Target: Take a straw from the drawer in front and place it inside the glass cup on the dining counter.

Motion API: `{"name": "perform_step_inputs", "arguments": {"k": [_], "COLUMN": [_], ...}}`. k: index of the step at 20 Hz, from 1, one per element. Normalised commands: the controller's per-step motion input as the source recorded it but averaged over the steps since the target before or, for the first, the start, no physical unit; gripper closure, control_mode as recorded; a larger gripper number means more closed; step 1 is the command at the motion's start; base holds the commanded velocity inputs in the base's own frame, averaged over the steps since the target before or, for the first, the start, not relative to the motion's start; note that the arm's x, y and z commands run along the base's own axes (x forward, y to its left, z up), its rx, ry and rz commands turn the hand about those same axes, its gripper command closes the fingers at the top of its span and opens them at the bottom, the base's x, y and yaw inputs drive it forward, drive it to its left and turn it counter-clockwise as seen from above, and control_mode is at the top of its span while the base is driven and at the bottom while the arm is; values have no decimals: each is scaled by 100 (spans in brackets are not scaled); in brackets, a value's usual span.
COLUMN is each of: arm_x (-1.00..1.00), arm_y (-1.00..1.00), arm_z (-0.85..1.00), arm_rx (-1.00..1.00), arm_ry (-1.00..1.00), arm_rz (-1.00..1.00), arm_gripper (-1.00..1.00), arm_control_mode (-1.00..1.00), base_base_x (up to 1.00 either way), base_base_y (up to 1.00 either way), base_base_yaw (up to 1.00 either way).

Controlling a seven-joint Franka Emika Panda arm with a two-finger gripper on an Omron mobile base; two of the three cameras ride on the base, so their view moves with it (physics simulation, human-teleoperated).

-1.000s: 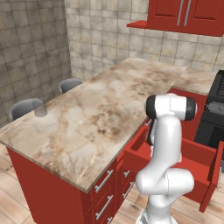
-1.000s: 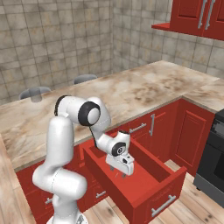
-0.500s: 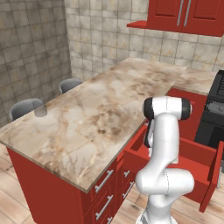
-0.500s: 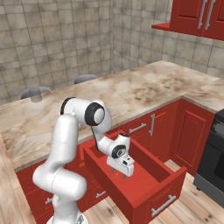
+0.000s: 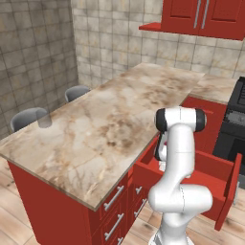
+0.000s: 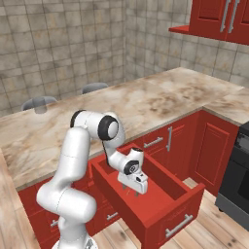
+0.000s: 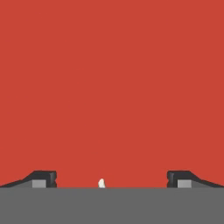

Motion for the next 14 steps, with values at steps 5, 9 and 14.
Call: {"name": "perform_step_inputs", "arguments": {"k": [5, 9, 14], "arm_x": [-21, -26, -2], "arm_y": [0, 5, 25], "arm_z": [-1, 0, 0], "arm_rx": [0, 0, 0], "arm_ry": [-7, -10, -6], "arm_rz": [0, 0, 0], "arm_gripper": [-100, -100, -100], "arm_control_mode": [-100, -100, -100], "base_base_x": [0, 0, 0], "base_base_y": [0, 0, 0], "base_base_yaw": [0, 0, 0]}}
